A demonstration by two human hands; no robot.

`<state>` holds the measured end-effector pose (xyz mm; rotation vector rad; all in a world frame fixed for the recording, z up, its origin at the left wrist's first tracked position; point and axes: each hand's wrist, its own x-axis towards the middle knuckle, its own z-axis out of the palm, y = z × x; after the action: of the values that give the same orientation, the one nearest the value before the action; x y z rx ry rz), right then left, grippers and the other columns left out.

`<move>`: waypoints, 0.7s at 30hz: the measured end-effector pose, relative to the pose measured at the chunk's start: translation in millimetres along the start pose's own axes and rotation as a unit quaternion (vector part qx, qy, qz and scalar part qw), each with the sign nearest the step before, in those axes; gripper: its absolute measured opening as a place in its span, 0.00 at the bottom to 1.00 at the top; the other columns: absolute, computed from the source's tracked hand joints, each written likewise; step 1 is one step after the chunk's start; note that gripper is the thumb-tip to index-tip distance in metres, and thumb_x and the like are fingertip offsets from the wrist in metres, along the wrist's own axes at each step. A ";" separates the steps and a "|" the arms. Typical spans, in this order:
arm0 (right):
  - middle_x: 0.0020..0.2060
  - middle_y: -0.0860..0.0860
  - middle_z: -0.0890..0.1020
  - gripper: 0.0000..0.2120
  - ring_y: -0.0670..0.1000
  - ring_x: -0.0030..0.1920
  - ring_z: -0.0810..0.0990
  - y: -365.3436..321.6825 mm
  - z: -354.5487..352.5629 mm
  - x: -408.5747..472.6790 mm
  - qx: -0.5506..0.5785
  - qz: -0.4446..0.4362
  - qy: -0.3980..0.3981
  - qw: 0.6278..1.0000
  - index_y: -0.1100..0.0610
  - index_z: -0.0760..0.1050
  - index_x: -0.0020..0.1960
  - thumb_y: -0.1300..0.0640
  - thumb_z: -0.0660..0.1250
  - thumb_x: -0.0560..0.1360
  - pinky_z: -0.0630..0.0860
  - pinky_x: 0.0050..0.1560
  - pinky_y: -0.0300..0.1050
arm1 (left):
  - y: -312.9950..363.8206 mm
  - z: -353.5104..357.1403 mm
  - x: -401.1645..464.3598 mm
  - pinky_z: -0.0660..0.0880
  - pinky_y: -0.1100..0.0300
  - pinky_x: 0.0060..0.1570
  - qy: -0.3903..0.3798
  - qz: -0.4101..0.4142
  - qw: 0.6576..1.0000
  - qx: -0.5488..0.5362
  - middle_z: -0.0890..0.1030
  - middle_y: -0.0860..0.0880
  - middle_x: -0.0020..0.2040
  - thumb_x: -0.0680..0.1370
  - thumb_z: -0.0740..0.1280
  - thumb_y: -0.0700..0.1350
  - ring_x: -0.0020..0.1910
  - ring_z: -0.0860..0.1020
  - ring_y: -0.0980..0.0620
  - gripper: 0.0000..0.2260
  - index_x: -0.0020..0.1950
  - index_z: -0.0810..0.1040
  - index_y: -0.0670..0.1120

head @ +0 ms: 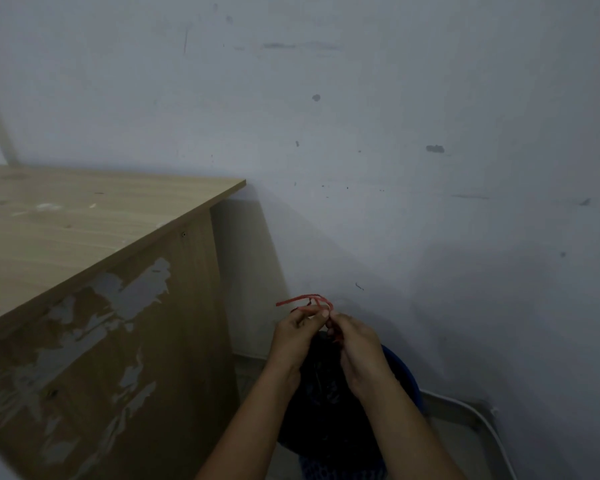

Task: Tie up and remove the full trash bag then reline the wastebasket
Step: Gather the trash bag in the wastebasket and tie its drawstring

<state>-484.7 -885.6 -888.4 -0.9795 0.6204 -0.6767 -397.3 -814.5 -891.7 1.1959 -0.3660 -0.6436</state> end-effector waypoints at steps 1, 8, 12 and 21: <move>0.45 0.59 0.84 0.14 0.55 0.46 0.82 0.7 0.4 0.7 -0.014 -0.005 0.003 1.000 0.67 0.83 0.56 0.56 0.70 0.83 0.80 0.48 0.47 | 0.1 1.2 -1.8 0.82 0.53 0.50 0.000 0.010 1.000 -0.002 0.86 0.39 0.47 0.78 0.75 0.39 0.46 0.84 0.43 0.08 0.54 0.84 0.36; 0.45 0.56 0.84 0.08 0.53 0.42 0.82 0.7 0.8 -6.1 -0.130 -0.139 0.004 0.982 0.46 0.75 0.59 0.58 0.66 0.85 0.80 0.44 0.48 | -2.7 -1.1 1.0 0.78 0.52 0.45 -0.001 0.041 0.998 0.040 0.85 0.34 0.45 0.79 0.75 0.41 0.43 0.83 0.43 0.09 0.52 0.83 0.35; 0.45 0.48 0.86 0.11 0.47 0.46 0.84 1.1 -3.1 -5.9 -0.236 -0.197 -0.022 0.951 0.50 0.83 0.52 0.60 0.64 0.86 0.79 0.47 0.39 | -2.2 -7.7 4.6 0.75 0.52 0.43 0.002 0.055 0.995 0.086 0.83 0.35 0.42 0.78 0.77 0.44 0.41 0.81 0.44 0.07 0.47 0.84 0.41; 0.46 0.47 0.89 0.07 0.47 0.48 0.87 -9.5 -12.4 -12.4 -0.312 -0.146 -0.086 0.935 0.50 0.87 0.55 0.56 0.70 0.83 0.80 0.47 0.38 | 13.4 -17.5 8.6 0.71 0.57 0.38 -0.026 0.104 0.985 0.132 0.74 0.42 0.35 0.78 0.75 0.40 0.37 0.75 0.48 0.06 0.43 0.81 0.43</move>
<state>-503.9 -886.6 -883.1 -1.7309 0.5473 -0.6540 -376.9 -804.0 -885.7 1.3722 -0.6264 -0.4536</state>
